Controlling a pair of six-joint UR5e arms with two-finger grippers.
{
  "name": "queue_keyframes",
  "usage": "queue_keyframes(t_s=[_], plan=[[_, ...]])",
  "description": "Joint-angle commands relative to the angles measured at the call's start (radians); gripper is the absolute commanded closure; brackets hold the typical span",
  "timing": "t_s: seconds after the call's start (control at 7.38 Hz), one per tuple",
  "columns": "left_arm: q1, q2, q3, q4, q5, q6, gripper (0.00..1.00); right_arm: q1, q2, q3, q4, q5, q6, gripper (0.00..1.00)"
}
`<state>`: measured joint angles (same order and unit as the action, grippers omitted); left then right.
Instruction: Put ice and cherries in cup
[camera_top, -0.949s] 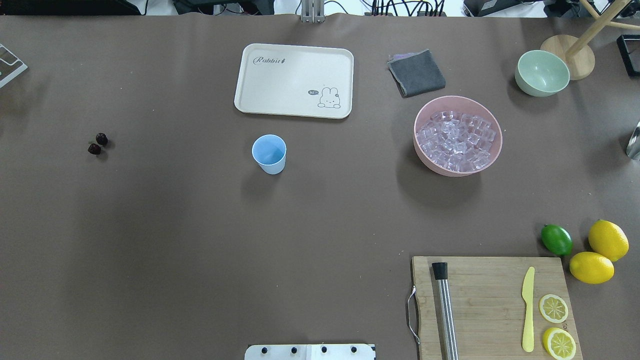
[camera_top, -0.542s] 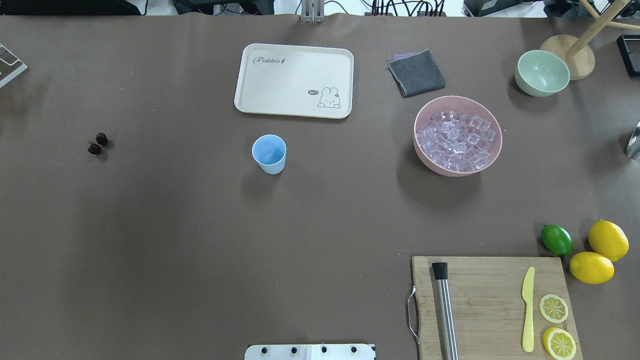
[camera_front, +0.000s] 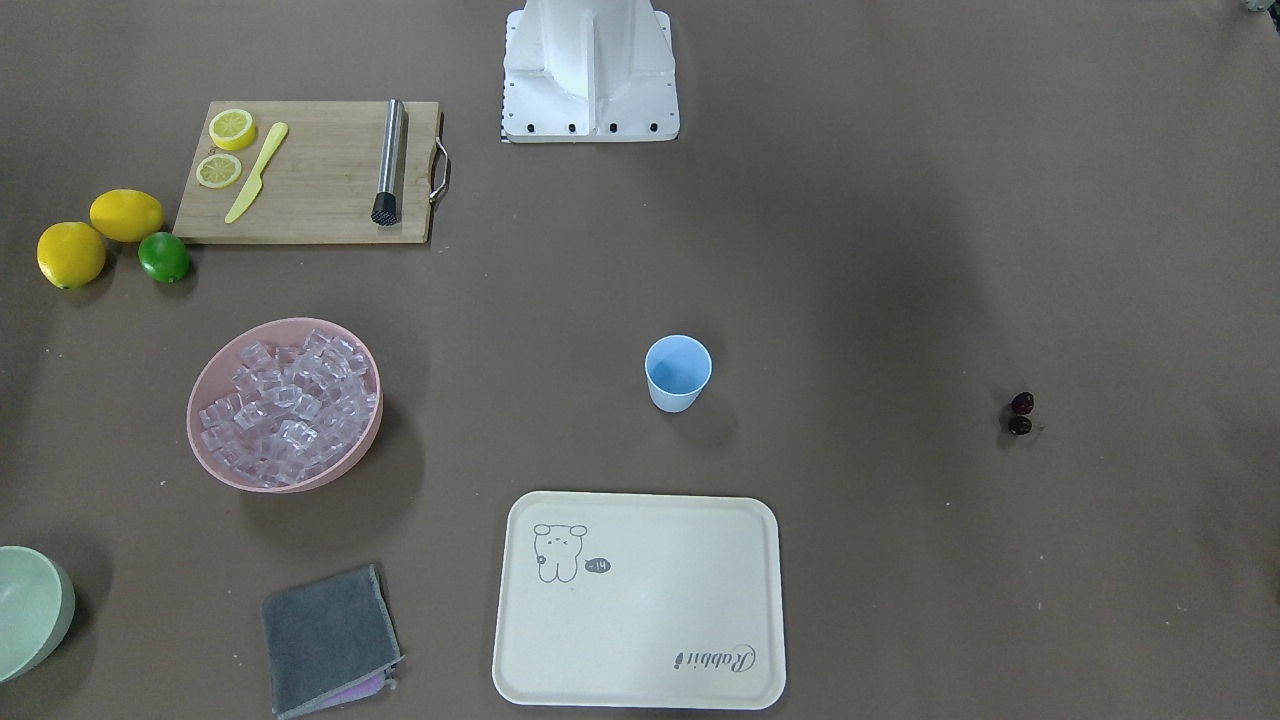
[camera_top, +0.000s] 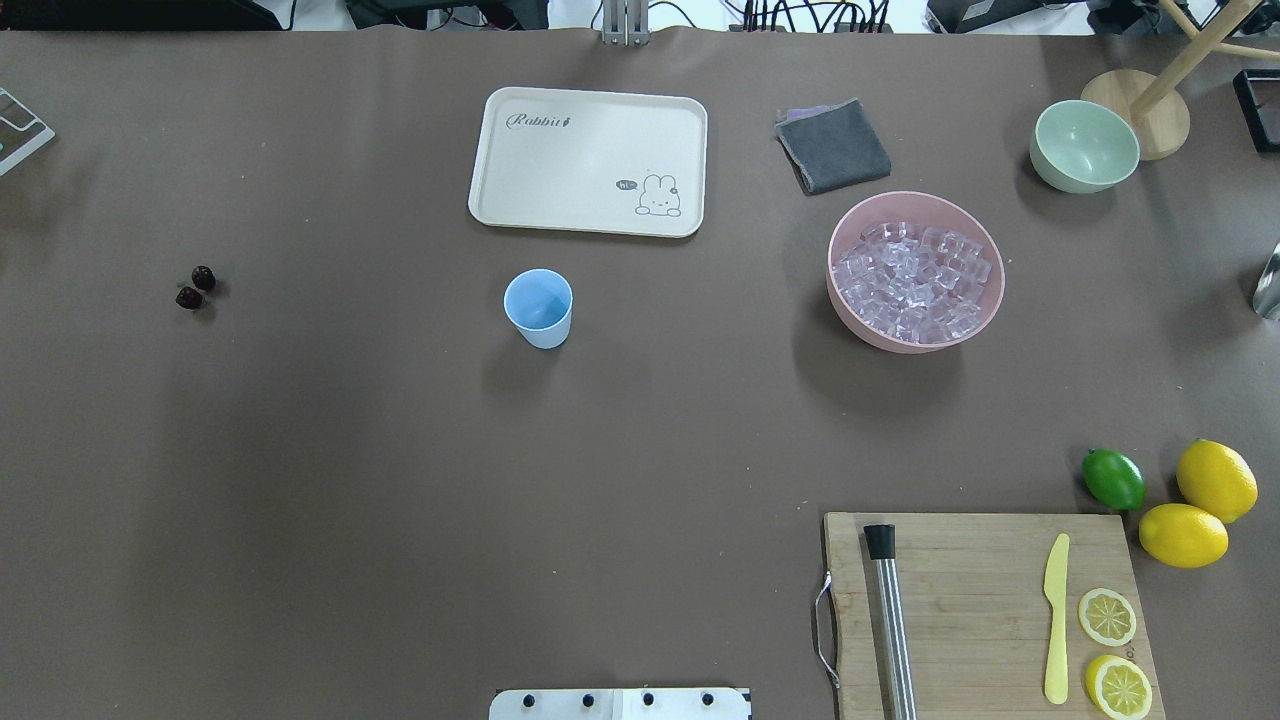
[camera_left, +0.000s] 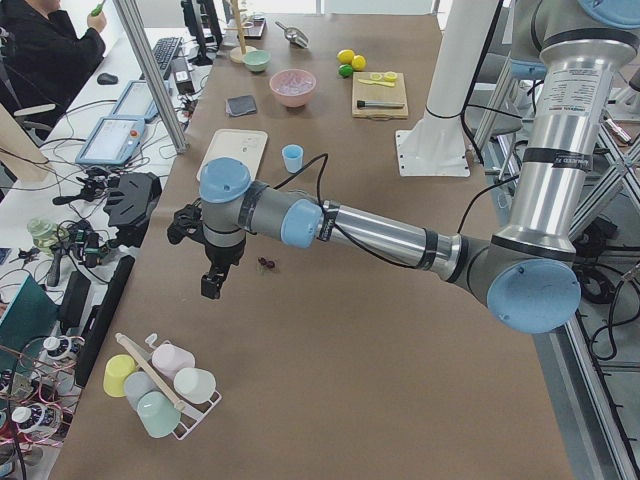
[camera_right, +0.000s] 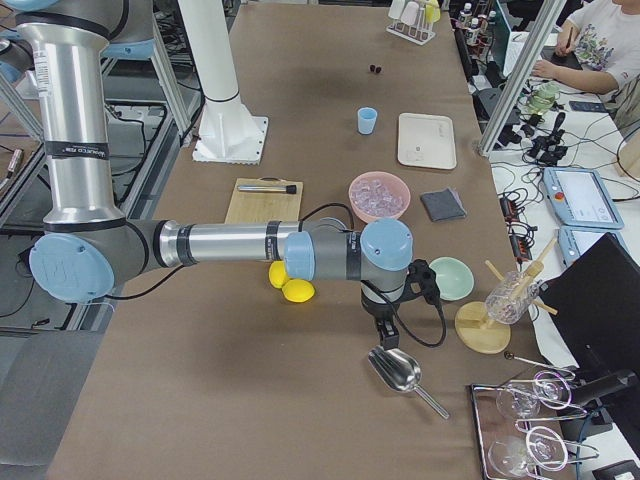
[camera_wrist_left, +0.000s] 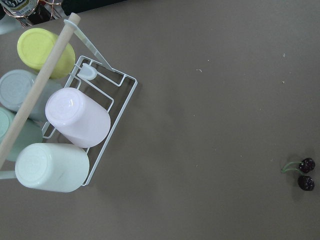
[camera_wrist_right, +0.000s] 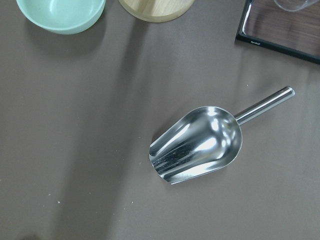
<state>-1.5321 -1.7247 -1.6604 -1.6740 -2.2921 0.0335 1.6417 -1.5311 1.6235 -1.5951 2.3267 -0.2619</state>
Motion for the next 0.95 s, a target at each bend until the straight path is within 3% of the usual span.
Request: queue_keyframes(t_s=[0.0, 0.27, 0.81], plan=[[0.033, 0.036, -0.018, -0.019, -0.010, -0.003, 0.02, 0.000, -0.011, 0.036, 0.000, 0.009, 0.030, 0.01], [0.033, 0.040, -0.033, -0.019, -0.010, -0.003, 0.02, -0.060, 0.034, 0.050, 0.001, 0.165, 0.048, 0.01], [0.035, 0.037, -0.041, -0.030, 0.002, -0.003, 0.02, -0.388, 0.245, 0.142, 0.015, 0.140, 0.525, 0.03]])
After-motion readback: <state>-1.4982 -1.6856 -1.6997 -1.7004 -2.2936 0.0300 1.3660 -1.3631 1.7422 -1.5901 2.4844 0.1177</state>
